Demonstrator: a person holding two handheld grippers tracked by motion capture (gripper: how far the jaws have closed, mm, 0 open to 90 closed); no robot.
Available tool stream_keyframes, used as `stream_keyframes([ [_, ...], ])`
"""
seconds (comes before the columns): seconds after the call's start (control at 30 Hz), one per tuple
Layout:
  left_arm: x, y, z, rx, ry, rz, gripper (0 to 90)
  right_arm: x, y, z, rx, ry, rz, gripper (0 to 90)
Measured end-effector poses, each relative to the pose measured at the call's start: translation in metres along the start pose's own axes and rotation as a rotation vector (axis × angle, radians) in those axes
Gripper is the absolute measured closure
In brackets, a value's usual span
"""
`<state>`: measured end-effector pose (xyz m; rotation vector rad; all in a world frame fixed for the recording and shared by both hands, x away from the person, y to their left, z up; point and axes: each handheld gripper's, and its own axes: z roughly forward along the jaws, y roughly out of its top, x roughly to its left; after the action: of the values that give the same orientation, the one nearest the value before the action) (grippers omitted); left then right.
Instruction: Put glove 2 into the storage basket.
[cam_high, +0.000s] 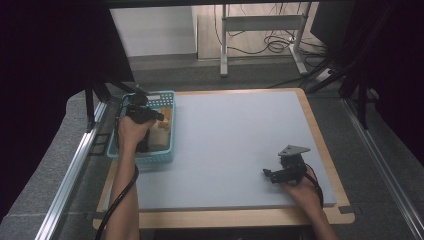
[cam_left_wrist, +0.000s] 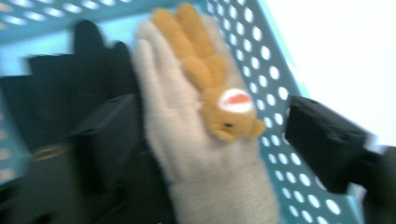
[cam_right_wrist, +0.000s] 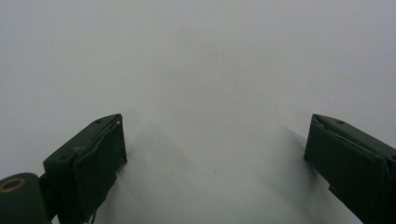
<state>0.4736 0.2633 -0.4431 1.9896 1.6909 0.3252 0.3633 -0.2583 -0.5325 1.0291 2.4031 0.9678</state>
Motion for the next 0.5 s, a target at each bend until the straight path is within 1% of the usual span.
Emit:
stream_keyframes([
  [0.07,0.003,-0.004,0.004,0.019,0.040,0.000,47.4,0.000,0.000,0.000,0.000,0.000,0.000,4.9],
  [0.13,0.006,-0.007,0.012,0.045,0.083,0.005,59.5,0.000,0.000,0.000,0.000,0.000,0.000,4.9],
  [0.17,0.006,-0.009,0.017,0.054,0.097,0.004,64.2,0.000,0.000,0.000,0.000,0.000,0.000,4.9],
  [0.23,0.008,-0.011,0.027,0.066,0.093,-0.007,69.3,0.000,0.000,0.000,0.000,0.000,0.001,4.9],
  [0.3,0.008,-0.012,0.035,0.078,0.088,-0.014,71.0,0.000,0.000,0.000,0.000,0.000,0.001,4.9],
  [0.33,0.007,-0.012,0.039,0.084,0.075,-0.020,71.6,0.000,0.000,0.000,0.000,0.000,0.000,4.9],
  [0.43,0.004,-0.011,0.046,0.083,0.023,-0.033,73.4,0.000,0.000,0.000,0.000,0.000,0.001,4.8],
  [0.47,0.003,-0.011,0.048,0.082,0.014,-0.035,74.4,0.000,0.000,0.000,0.000,0.000,0.001,4.9],
  [0.5,0.001,-0.011,0.050,0.083,0.015,-0.030,74.7,0.000,0.000,0.000,0.000,0.000,0.001,4.9],
])
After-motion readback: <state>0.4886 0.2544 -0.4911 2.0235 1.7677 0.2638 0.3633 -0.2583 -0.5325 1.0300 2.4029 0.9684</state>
